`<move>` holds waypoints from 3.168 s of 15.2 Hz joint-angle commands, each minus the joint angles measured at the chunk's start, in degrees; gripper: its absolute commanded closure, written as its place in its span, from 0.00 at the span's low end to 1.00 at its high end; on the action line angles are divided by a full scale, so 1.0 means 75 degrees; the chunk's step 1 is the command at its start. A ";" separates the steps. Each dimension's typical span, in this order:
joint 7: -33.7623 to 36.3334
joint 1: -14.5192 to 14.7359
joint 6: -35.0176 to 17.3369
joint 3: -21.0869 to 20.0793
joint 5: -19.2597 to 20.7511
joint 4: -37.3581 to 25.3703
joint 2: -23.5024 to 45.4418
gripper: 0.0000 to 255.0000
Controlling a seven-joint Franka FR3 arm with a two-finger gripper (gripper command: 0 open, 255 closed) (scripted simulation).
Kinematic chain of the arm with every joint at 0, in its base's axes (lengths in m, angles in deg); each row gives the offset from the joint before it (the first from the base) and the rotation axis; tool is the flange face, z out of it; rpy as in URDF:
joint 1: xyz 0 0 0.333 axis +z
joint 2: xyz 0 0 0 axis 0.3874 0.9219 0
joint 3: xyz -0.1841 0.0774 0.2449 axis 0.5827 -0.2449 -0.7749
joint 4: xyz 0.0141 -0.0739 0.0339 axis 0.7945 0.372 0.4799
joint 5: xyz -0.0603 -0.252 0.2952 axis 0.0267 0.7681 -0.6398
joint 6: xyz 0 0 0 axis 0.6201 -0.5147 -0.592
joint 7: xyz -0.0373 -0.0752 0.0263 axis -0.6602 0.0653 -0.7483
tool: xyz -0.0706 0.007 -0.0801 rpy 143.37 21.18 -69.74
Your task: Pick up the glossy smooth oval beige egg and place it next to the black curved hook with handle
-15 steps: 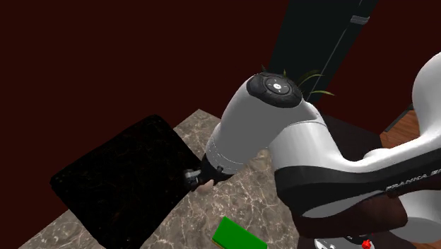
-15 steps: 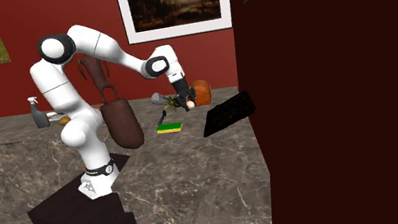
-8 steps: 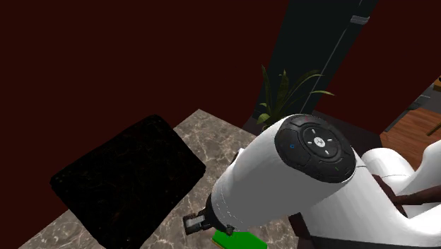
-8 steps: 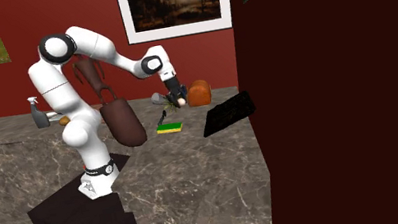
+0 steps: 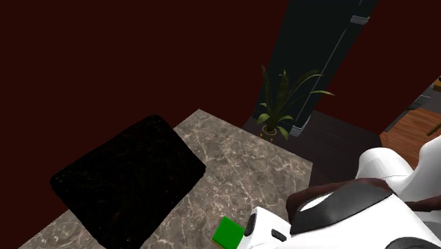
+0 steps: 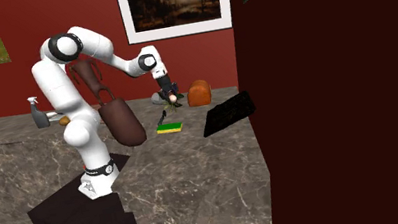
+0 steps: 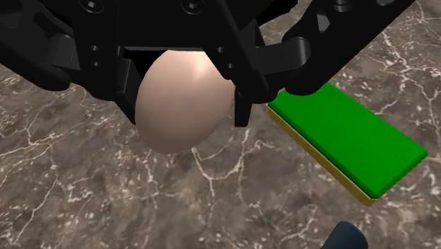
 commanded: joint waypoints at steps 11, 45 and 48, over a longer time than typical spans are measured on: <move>0.3249 0.0710 0.1205 -0.1707 0.1784 -0.1990 0.2113 1.00; 0.5796 0.2748 0.0804 -0.0803 0.4206 -0.2711 0.4794 1.00; 0.5790 0.2735 0.0797 -0.0807 0.4199 -0.2696 0.4779 0.00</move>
